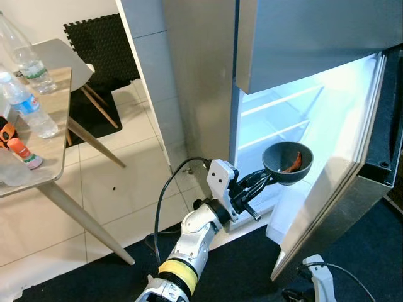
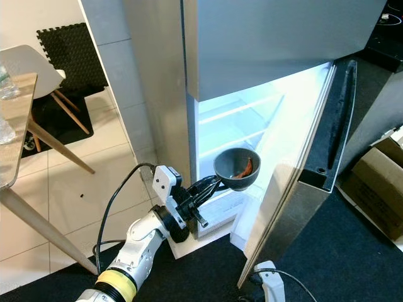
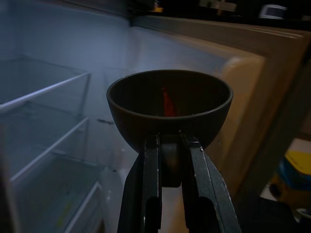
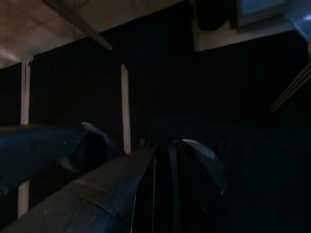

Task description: Restocking fridge

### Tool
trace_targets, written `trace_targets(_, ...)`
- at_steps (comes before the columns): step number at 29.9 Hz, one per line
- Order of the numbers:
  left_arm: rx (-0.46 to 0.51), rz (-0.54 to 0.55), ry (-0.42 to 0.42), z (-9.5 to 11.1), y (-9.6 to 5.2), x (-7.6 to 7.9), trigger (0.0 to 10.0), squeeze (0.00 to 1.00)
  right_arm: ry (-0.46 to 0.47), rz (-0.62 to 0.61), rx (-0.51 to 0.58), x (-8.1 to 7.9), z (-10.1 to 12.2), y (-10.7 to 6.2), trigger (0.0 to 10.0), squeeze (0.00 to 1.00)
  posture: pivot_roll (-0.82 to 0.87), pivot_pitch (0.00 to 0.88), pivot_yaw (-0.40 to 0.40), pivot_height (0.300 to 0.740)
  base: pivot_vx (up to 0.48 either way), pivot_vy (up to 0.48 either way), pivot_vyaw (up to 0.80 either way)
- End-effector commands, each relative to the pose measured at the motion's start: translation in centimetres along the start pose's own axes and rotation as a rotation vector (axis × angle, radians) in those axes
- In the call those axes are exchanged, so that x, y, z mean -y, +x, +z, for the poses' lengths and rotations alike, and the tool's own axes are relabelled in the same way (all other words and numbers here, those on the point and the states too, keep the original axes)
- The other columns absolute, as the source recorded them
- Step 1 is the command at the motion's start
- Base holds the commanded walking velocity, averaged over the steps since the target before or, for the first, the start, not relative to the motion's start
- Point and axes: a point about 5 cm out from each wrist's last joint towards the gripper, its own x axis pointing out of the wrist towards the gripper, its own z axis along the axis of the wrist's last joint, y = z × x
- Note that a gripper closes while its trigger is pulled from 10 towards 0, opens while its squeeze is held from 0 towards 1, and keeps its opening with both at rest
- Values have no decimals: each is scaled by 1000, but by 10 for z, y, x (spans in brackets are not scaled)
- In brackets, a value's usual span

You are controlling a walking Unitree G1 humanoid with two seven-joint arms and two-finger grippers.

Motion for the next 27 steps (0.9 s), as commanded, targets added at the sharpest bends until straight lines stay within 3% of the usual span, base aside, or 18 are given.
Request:
trace_targets(1,19,49,16,4,-5,-9,10000,0,35,-19,28,0,0,1,10000,0,-112,98,71,740,0,0,0)
trace_targets(6,15,168,64,10,-24,-33,10000,0,91,57,117,-6,14,7,10000,0,-104,99,67,740,0,0,0)
trace_targets(11,6,219,84,10,-33,-42,10000,0,113,79,164,-9,22,10,10000,0,-102,99,65,740,0,0,0)
trace_targets(15,-23,294,115,8,-48,-51,10000,0,97,-56,195,0,31,11,10000,0,-96,96,60,740,0,0,0)
trace_targets(19,-39,325,123,5,-57,-54,10000,0,114,-328,236,26,37,-2,10000,0,-93,96,56,740,0,0,0)
trace_targets(21,-39,325,123,5,-57,-54,10000,0,114,-328,236,26,37,-2,10000,0,-93,96,56,740,0,0,0)
trace_targets(22,-40,329,124,4,-58,-54,10000,0,155,-390,256,35,36,-9,10000,0,-91,94,55,740,0,0,0)
trace_targets(27,-40,335,125,4,-57,-54,10000,0,199,-499,259,49,31,-23,10000,0,-93,94,54,740,0,0,0)
